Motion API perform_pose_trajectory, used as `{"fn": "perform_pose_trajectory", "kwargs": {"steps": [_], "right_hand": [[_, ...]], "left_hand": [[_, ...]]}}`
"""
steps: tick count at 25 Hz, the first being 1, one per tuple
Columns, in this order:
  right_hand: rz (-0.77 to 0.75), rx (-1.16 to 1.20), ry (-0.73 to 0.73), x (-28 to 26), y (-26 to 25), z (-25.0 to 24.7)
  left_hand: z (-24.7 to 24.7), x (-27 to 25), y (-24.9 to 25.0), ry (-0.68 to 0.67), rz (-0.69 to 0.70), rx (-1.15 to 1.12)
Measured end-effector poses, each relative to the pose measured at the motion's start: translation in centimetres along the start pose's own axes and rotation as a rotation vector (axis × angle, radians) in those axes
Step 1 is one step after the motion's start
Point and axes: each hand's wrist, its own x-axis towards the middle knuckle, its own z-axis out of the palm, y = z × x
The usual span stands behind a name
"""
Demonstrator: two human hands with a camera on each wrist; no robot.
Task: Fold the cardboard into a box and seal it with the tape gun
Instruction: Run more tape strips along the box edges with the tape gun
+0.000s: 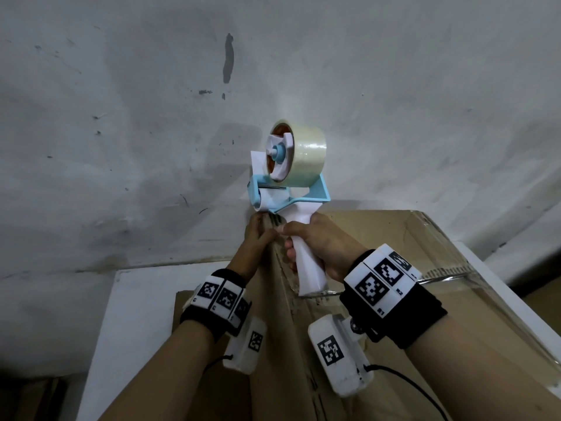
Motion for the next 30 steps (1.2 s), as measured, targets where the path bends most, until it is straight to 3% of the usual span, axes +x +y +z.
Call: {"fn": "perform_pose_trajectory", "kwargs": {"steps": [7, 13, 16, 22, 26, 30], "right_hand": [[-0.006, 0.131, -0.018, -1.0, -0.1, 0.0], [-0.057, 0.149, 0.06, -2.1, 0.0, 0.0], [-0.043, 0.186, 0.057, -2.4, 0.3, 0.0], [-0.117, 0.126, 0.213, -0.7, 0.1, 0.6], [-0.074, 0.128, 0.216, -0.1, 0.5, 0.7], [-0.055, 0.156, 0.199, -0.8, 0.5, 0.4]], "left_hand": [[1.3, 0.7, -0.8, 0.075, 0.12, -0.183], [1.4, 0.8, -1.3, 0.226, 0.256, 0.052], [1.3, 0.4, -1.0, 0.222, 0.269, 0.046], [-0.5, 0.9, 0.1, 0.208, 0.312, 0.212], [-0.4, 0.1, 0.0, 0.044, 0.227, 0.105], [0.4, 0.0, -1.1, 0.155, 0.316, 0.036]]}}
